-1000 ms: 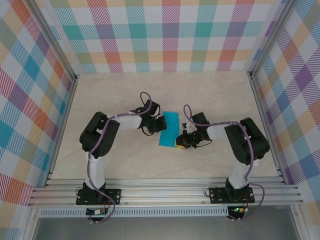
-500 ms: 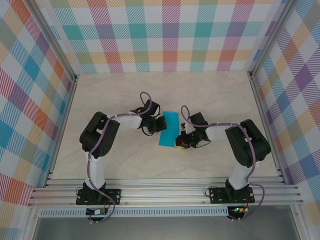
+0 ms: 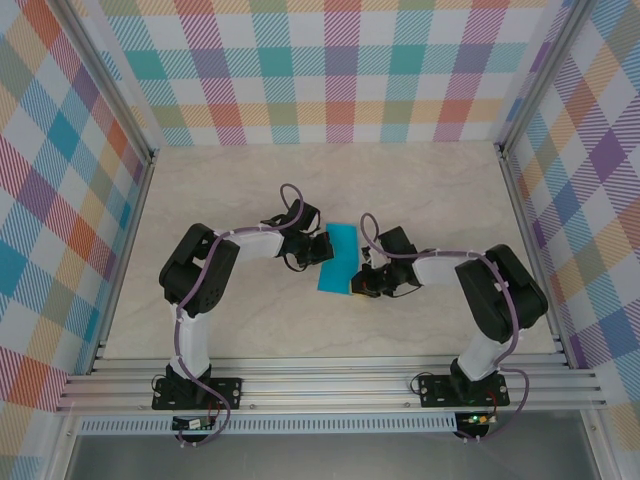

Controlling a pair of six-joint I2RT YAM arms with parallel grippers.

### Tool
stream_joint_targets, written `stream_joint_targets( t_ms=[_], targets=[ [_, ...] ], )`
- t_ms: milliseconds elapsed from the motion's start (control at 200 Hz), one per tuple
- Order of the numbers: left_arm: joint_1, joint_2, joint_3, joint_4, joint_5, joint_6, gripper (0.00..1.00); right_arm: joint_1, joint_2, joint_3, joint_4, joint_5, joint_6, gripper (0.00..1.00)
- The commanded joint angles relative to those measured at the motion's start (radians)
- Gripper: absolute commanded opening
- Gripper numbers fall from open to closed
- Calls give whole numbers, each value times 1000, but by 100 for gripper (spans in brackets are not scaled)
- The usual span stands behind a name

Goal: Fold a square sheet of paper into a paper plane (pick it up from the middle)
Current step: Fold the square sheet of paper in half at the center of the table.

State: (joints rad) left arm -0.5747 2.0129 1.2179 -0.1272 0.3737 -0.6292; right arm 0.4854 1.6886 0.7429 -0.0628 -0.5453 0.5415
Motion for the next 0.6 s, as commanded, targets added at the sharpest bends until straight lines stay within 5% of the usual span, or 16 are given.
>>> stream_joint_targets(
  t_ms=[0,595],
  targets=[
    [-19,40,-43,-74,-15,29,0,-43,-41,82,-16,-60,4,0],
    [-19,52,-40,-78,-9,34,0,-136,243,286,-26,-32,-67,0]
  ],
)
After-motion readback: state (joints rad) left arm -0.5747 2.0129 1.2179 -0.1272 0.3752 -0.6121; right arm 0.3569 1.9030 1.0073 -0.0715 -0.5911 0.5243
